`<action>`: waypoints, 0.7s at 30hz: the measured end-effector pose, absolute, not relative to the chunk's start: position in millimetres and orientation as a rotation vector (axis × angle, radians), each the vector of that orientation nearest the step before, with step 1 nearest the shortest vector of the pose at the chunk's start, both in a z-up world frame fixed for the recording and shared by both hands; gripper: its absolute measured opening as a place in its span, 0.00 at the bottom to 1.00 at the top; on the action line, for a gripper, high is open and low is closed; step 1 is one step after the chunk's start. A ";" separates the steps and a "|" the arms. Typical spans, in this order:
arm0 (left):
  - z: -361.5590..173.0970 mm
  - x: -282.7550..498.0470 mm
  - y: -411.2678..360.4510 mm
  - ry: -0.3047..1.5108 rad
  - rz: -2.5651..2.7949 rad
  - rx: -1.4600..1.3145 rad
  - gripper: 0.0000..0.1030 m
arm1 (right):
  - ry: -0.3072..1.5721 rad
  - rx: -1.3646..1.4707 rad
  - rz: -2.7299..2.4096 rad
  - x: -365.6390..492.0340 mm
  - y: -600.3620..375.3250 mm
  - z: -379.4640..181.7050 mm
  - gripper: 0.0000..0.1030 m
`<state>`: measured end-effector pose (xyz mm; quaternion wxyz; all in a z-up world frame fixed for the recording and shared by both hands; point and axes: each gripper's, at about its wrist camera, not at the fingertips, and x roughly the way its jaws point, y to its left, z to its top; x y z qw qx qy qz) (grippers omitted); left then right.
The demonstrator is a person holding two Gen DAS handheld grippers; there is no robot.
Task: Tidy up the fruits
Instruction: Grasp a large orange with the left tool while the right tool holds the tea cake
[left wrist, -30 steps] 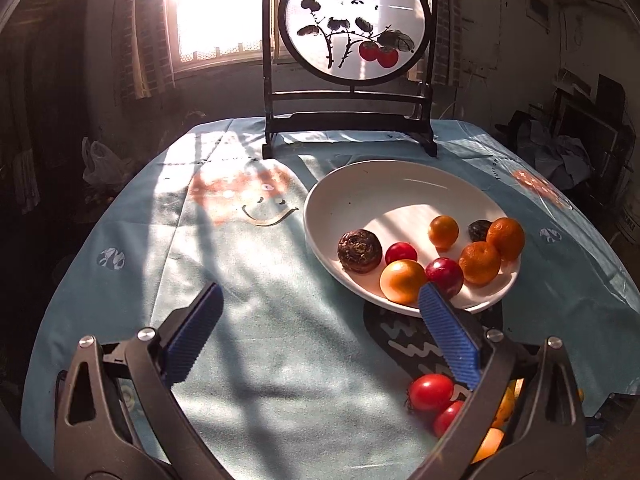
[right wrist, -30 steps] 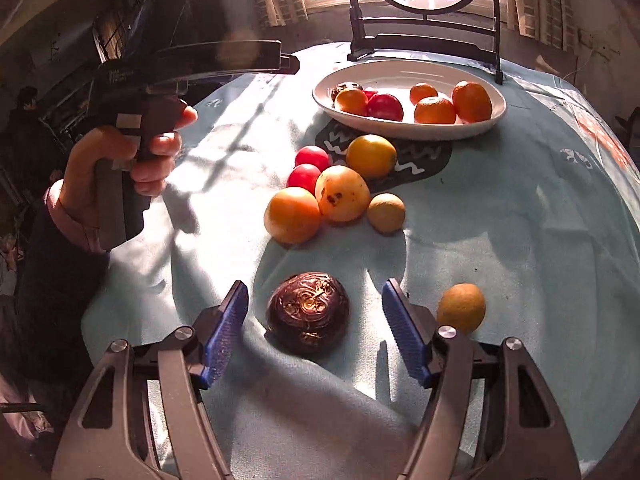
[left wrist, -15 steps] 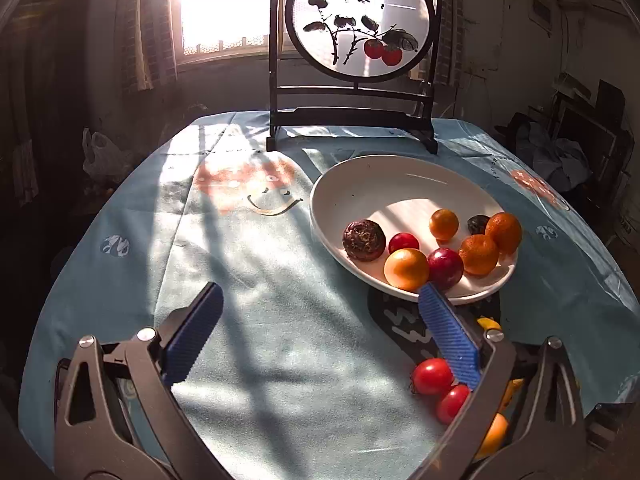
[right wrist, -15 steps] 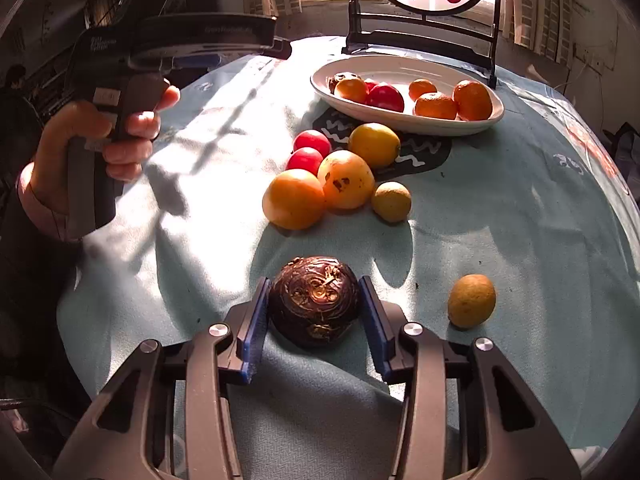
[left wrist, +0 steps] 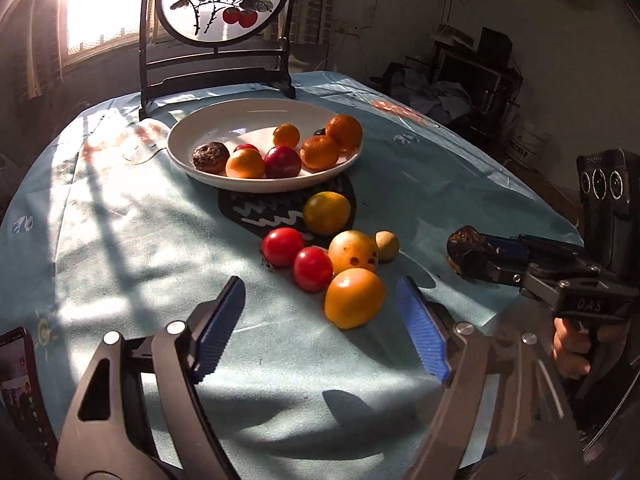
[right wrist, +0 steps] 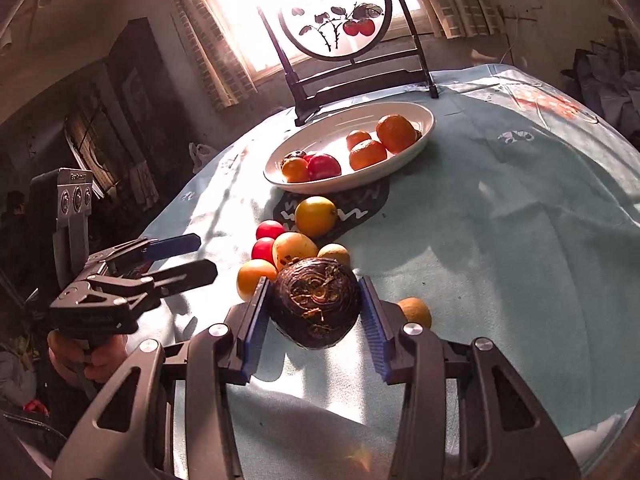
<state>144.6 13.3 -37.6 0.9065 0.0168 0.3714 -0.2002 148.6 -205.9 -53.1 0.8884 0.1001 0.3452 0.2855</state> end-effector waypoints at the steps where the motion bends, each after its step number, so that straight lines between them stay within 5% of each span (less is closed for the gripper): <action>1: -42.2 146.6 6.6 0.790 -0.415 0.056 0.62 | 0.710 0.206 0.597 147.3 -206.3 -52.5 0.43; 3: -49.0 150.9 0.0 0.834 -0.429 0.067 0.48 | 0.700 0.206 0.608 144.8 -206.4 -52.1 0.43; 16: -60.5 159.8 -16.2 0.909 -0.444 0.081 0.47 | 0.667 0.229 0.646 141.2 -211.1 -49.9 0.43; 21: -64.5 164.5 -14.3 0.940 -0.426 0.073 0.39 | 0.664 0.239 0.651 141.5 -212.6 -49.6 0.43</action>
